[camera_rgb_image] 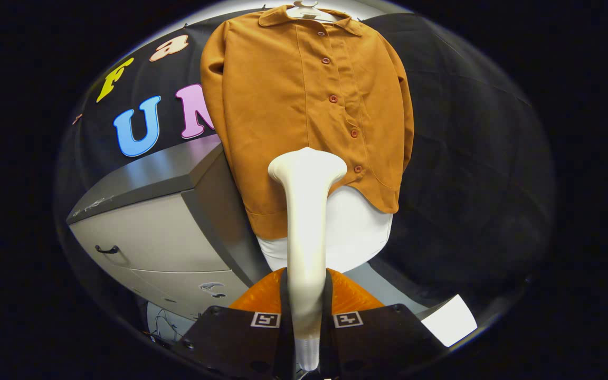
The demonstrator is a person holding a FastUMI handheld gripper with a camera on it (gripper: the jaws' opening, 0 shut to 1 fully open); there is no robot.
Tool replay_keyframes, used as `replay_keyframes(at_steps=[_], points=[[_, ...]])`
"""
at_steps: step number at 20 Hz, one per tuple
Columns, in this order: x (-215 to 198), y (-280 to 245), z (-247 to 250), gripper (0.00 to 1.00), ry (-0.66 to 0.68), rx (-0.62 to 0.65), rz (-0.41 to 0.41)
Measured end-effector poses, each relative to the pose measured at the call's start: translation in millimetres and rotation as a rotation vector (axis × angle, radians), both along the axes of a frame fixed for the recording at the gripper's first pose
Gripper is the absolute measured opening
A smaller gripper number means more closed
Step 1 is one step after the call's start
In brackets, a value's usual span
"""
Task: Iron the clothes twice with a garment steamer, once on the left side and once on the right side.
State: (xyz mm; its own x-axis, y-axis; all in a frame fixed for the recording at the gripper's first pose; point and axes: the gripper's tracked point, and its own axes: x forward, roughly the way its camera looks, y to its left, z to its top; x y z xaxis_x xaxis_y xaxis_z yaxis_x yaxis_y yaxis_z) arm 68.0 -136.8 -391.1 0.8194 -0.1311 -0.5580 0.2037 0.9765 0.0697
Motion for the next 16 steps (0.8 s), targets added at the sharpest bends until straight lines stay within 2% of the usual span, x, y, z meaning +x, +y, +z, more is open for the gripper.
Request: replay_keyframes(at_steps=[5,16], points=[[-21.3,-3.9,51.9,0.21,-0.084,-0.007,0.035],[3.6,-18.0,231.7,0.21,-0.422,-0.101,0.056]])
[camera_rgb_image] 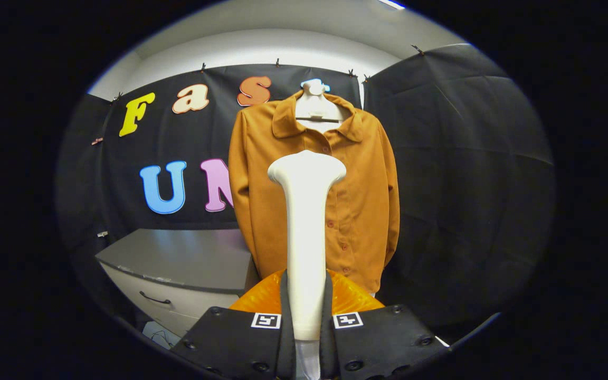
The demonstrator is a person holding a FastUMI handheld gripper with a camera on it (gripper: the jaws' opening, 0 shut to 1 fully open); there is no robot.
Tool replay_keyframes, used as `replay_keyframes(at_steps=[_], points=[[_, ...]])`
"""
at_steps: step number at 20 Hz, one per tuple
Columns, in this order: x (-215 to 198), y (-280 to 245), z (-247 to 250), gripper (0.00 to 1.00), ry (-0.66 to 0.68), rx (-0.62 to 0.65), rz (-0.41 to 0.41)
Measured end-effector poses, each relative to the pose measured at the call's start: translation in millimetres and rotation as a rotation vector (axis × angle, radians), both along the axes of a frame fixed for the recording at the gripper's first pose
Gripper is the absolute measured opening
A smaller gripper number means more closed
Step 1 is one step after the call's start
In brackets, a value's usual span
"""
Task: Iron the clothes twice with a garment steamer, once on the left side and once on the right side.
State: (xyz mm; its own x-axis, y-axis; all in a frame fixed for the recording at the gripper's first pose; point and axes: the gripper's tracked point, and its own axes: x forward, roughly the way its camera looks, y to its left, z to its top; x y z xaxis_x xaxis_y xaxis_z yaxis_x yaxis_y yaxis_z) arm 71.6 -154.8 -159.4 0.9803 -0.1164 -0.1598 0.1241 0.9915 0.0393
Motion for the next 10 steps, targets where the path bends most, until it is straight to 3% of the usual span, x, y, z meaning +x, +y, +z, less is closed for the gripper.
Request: replay_keyframes(at_steps=[10], points=[[28.2,-16.3,93.3,0.21,-0.165,-0.015,-0.001]])
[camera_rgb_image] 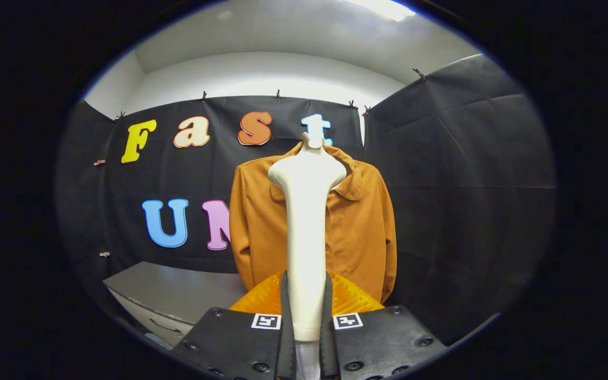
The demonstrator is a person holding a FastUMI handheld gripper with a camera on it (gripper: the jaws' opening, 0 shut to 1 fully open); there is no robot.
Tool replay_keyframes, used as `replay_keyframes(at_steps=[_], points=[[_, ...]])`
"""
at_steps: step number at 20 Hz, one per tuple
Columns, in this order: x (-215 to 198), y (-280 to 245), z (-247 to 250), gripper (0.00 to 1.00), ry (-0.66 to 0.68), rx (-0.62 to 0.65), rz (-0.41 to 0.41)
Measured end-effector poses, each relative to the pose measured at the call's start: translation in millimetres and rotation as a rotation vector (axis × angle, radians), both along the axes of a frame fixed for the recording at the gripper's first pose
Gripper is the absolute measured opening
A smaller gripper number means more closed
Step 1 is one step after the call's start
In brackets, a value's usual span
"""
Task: Iron the clothes twice with a garment steamer, once on the left side and once on the right side.
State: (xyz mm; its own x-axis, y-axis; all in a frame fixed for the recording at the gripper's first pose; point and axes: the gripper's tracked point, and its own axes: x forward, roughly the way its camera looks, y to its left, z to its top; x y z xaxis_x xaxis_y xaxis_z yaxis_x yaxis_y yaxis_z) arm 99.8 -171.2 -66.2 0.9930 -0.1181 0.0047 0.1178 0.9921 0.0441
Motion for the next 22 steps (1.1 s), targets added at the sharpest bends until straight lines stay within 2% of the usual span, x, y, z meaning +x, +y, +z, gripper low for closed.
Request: replay_keyframes(at_steps=[4,8,17,22], points=[[15.8,-25.3,21.2,0.21,-0.056,-0.007,-0.026],[41.8,-61.6,21.6,0.21,-0.076,-0.003,-0.050],[104.9,-122.9,-46.9,0.21,0.024,0.019,-0.046],[114.4,-132.2,-90.4,0.21,0.077,0.028,-0.013]])
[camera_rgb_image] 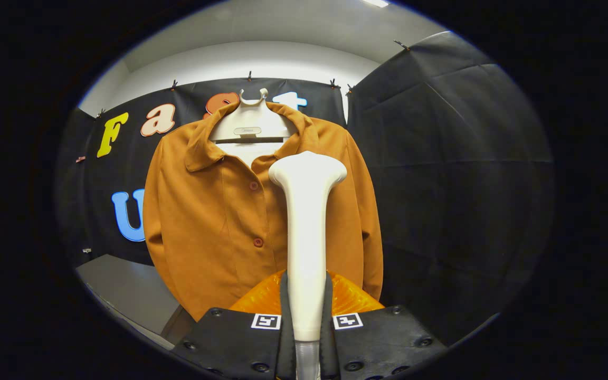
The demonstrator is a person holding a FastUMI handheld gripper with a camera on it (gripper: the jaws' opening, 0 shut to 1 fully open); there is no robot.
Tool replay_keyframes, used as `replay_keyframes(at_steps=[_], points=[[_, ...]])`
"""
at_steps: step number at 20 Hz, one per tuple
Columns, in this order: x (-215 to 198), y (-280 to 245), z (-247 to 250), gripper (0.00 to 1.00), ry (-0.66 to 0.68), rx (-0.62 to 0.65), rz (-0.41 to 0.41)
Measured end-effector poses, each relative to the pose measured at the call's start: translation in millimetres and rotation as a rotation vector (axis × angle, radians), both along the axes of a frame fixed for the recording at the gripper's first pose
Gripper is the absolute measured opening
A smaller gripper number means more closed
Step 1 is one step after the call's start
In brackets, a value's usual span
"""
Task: Iron the clothes twice with a garment steamer, once on the left side and once on the right side.
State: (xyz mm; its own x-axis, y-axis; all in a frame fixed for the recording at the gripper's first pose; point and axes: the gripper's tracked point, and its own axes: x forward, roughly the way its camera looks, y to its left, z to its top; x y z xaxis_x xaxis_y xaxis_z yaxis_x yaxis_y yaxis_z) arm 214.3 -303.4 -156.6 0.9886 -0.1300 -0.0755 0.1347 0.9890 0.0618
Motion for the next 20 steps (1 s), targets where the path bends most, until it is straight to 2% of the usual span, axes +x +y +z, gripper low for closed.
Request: replay_keyframes(at_steps=[13,20], points=[[-23.5,4.3,-121.1,0.21,0.193,0.028,0.015],[-59.4,4.8,-185.4,0.21,0.339,0.033,-0.009]])
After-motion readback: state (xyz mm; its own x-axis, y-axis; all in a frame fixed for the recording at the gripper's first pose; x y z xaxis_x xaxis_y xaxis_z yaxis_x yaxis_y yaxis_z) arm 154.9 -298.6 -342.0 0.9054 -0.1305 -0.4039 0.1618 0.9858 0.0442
